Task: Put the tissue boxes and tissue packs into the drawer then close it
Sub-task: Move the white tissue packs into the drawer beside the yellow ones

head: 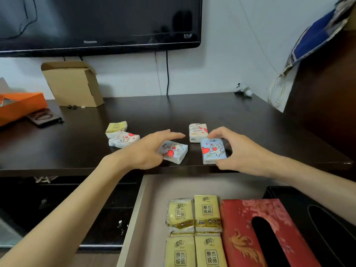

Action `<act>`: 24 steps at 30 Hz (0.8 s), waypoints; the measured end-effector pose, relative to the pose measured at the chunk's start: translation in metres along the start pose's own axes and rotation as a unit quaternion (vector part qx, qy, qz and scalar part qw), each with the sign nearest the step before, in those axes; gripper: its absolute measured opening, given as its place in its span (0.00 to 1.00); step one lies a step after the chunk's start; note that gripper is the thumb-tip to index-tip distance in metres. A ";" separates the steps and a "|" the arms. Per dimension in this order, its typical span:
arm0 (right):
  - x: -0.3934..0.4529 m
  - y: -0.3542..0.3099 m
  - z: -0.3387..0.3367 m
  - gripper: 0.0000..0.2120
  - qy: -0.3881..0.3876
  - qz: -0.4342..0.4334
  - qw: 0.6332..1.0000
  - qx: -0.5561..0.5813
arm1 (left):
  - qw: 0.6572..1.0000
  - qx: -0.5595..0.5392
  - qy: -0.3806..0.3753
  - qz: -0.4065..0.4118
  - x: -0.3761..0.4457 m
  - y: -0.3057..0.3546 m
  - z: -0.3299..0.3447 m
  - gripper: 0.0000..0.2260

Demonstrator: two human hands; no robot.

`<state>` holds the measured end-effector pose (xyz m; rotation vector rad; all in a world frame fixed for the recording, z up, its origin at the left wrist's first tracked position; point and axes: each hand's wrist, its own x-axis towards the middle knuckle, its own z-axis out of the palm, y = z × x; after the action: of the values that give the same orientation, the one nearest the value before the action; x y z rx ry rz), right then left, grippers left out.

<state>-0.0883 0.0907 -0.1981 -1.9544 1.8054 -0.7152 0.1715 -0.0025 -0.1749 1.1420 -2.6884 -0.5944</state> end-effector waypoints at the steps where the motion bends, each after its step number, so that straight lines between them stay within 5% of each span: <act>1: 0.000 -0.001 0.000 0.31 -0.004 0.001 1.000 0.005 | 1.000 0.006 0.023 -0.004 0.000 0.002 0.000 0.39; 5: 0.001 -0.005 0.002 0.30 -0.018 0.003 1.000 0.019 | 0.978 0.037 0.186 -0.085 0.000 0.006 0.009 0.22; 10: 0.000 -0.004 0.003 0.25 -0.033 -0.011 0.999 0.031 | 0.976 0.130 0.100 -0.140 0.002 0.014 0.023 0.32; 19: -0.050 -0.021 0.002 0.18 -0.032 -0.063 0.997 0.041 | 0.994 -0.077 0.071 -0.037 -0.069 0.023 0.030 0.36; 24: -0.095 -0.037 0.021 0.20 -0.076 -0.093 0.992 -0.030 | 0.992 -0.126 0.016 0.029 -0.117 0.024 0.061 0.27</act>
<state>-0.0502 0.1874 -0.2028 -2.1737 1.5881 -0.5564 0.2191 0.1150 -0.2194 0.9936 -2.5213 -0.8680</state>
